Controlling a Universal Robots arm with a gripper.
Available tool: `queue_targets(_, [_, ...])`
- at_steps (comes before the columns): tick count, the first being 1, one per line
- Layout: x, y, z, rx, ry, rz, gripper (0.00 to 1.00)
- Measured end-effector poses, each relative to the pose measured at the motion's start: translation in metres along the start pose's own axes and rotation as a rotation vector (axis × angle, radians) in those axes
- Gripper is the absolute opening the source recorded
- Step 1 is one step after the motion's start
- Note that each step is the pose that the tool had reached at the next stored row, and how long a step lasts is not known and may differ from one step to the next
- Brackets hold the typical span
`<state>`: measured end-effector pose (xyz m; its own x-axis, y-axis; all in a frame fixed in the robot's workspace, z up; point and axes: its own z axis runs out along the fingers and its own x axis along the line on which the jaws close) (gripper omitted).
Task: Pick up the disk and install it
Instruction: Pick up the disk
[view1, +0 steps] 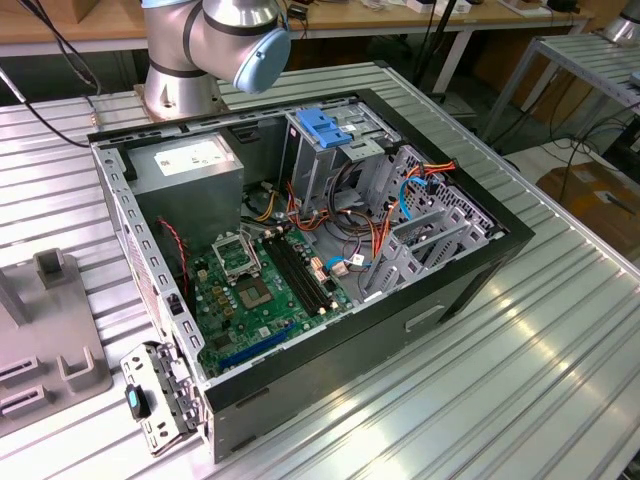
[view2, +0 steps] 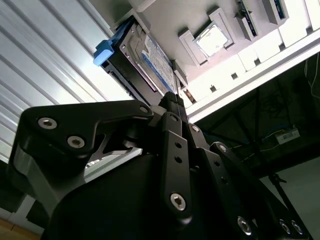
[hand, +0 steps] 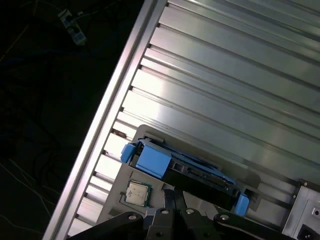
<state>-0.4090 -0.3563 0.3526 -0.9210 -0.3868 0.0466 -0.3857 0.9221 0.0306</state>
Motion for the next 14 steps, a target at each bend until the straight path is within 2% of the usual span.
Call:
queue_targets(11, [0.0000, 0.0000, 0.0000, 0.0000, 0.0000, -0.001, 0.11])
queue_targets(14, [0.0000, 0.0000, 0.0000, 0.0013, -0.0001, -0.023, 0.11])
